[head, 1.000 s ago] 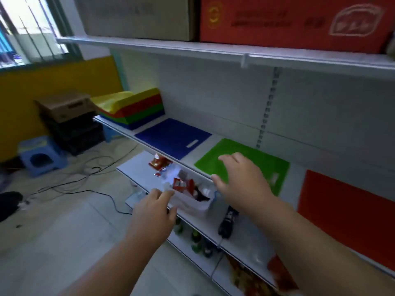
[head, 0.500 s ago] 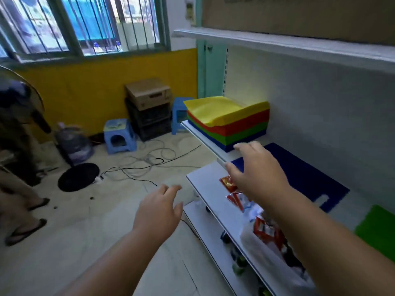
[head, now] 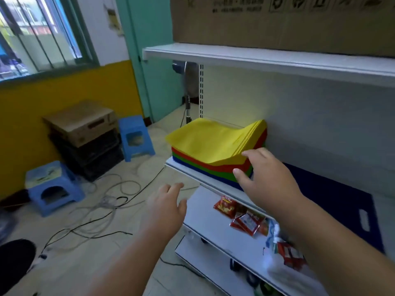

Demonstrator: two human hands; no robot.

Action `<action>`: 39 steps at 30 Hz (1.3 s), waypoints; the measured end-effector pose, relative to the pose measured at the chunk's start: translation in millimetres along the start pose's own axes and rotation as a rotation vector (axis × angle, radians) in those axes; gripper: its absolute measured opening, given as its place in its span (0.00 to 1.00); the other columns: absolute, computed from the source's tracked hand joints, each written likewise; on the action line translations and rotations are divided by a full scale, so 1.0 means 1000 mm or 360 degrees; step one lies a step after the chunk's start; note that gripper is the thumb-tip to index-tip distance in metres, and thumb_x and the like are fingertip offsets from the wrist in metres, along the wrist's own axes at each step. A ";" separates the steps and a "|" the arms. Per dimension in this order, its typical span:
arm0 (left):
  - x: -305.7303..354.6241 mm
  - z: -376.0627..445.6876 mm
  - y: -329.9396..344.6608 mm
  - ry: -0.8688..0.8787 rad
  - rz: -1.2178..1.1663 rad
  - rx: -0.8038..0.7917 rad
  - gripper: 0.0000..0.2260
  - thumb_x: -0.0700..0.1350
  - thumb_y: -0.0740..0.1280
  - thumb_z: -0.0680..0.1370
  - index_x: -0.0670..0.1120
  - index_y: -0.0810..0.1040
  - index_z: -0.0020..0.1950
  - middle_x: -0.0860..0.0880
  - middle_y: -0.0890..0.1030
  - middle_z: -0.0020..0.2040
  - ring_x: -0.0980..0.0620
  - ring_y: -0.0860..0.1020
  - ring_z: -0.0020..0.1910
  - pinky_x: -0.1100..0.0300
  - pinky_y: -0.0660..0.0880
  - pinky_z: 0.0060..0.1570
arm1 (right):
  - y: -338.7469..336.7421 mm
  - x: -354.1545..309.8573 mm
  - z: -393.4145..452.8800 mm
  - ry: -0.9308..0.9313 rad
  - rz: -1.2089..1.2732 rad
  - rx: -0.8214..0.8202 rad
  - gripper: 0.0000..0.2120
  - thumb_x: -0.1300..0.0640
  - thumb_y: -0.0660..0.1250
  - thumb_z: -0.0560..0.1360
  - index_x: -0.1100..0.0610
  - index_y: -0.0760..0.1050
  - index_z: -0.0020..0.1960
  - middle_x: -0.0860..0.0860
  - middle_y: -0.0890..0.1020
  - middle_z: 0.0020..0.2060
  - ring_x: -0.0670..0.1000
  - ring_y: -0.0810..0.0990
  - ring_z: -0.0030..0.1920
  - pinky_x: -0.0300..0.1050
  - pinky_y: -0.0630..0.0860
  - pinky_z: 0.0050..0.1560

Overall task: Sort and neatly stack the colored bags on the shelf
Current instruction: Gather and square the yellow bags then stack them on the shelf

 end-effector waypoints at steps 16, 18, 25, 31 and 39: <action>-0.079 0.189 0.030 0.0157 -0.0031 -0.0437 0.28 0.58 0.58 0.81 0.61 0.49 0.77 0.48 0.70 0.62 0.51 0.74 0.43 0.57 0.70 0.37 | 0.067 -0.009 0.066 0.0722 -0.0380 -0.0084 0.21 0.42 0.56 0.80 0.52 0.67 0.68 0.50 0.75 0.60 0.52 0.77 0.48 0.48 0.77 0.43; -0.084 0.203 0.030 0.0214 -0.0104 -0.0464 0.27 0.59 0.58 0.81 0.60 0.52 0.78 0.47 0.68 0.66 0.49 0.74 0.52 0.57 0.70 0.44 | 0.077 -0.018 0.064 0.0779 -0.0459 -0.0110 0.20 0.43 0.55 0.81 0.52 0.68 0.67 0.51 0.75 0.59 0.52 0.77 0.47 0.47 0.76 0.42; -0.104 0.250 0.035 0.0246 -0.0517 -0.0434 0.20 0.56 0.61 0.80 0.48 0.73 0.69 0.47 0.70 0.66 0.49 0.78 0.49 0.54 0.75 0.49 | 0.092 -0.042 0.056 0.1003 -0.0297 0.0269 0.17 0.45 0.60 0.79 0.54 0.73 0.63 0.50 0.77 0.49 0.51 0.76 0.42 0.48 0.76 0.41; -0.113 0.290 0.042 -0.0060 -0.0995 -0.0532 0.07 0.50 0.65 0.79 0.56 0.76 0.57 0.48 0.80 0.54 0.48 0.80 0.47 0.48 0.79 0.50 | 0.103 -0.037 0.072 0.1351 0.0075 0.0259 0.23 0.44 0.62 0.79 0.50 0.65 0.71 0.49 0.78 0.48 0.49 0.78 0.43 0.49 0.77 0.46; -0.121 0.275 0.030 0.0046 -0.0878 -0.0722 0.16 0.41 0.69 0.74 0.60 0.73 0.55 0.48 0.77 0.41 0.47 0.76 0.31 0.54 0.75 0.30 | 0.122 -0.039 0.084 0.1283 0.0348 0.0119 0.22 0.59 0.62 0.78 0.44 0.65 0.70 0.50 0.69 0.29 0.48 0.67 0.26 0.44 0.64 0.26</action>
Point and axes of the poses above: each hand's wrist, its own z-axis towards the middle knuckle, its own y-axis out of the palm, x = y × z, the point moved 6 cm from there along z, towards the middle knuckle
